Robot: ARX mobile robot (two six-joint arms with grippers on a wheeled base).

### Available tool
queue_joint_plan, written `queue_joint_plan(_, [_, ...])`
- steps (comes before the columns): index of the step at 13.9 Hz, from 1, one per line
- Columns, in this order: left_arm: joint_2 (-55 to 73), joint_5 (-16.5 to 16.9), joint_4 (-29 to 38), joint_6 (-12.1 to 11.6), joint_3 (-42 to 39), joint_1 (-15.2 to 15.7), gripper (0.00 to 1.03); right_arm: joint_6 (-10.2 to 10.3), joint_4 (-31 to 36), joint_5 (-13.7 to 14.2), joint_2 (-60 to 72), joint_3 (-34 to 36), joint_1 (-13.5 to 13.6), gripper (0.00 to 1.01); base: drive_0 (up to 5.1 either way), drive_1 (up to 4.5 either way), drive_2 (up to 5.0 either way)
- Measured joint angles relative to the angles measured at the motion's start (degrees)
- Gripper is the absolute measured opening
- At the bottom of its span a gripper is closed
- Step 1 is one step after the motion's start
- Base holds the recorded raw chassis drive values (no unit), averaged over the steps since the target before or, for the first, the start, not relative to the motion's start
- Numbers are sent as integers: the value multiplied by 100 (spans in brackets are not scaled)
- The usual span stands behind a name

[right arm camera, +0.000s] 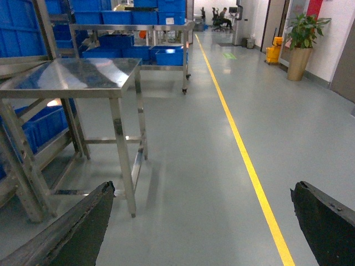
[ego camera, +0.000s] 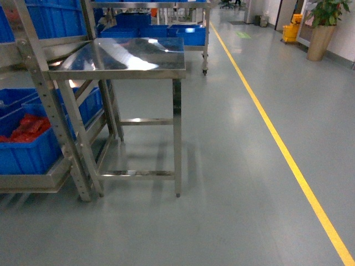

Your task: Pick blue part to blue bin on bottom shelf

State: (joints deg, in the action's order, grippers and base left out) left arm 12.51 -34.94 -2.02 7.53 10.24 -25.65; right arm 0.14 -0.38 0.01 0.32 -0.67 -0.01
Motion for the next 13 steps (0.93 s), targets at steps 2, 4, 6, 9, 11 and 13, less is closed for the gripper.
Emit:
queue_joint_plan(2, [0, 0, 7, 0, 0, 0, 43, 0, 7, 0, 0, 0, 0, 98, -3, 415, -421])
queue_joint_plan(4, [0, 0, 13, 0, 0, 0, 43, 0, 15, 0, 0, 0, 0, 98, 1, 419, -417])
queue_joint_plan(6, [0, -2, 0, 0, 0, 0, 43, 2, 13, 0, 0, 0, 0, 98, 0, 419, -418])
queue_joint_plan(9, [4, -2, -15, 0, 0, 0, 43, 0, 2, 0, 0, 0, 0, 98, -2, 416, -420])
queue_joint_plan(11, [2, -4, -17, 0, 2, 0, 43, 0, 7, -2, 0, 0, 0, 98, 1, 419, -418])
queue_joint_plan(13, [-9, -2, 13, 0, 2, 0, 43, 0, 22, 0, 0, 0, 0, 98, 4, 422, -414])
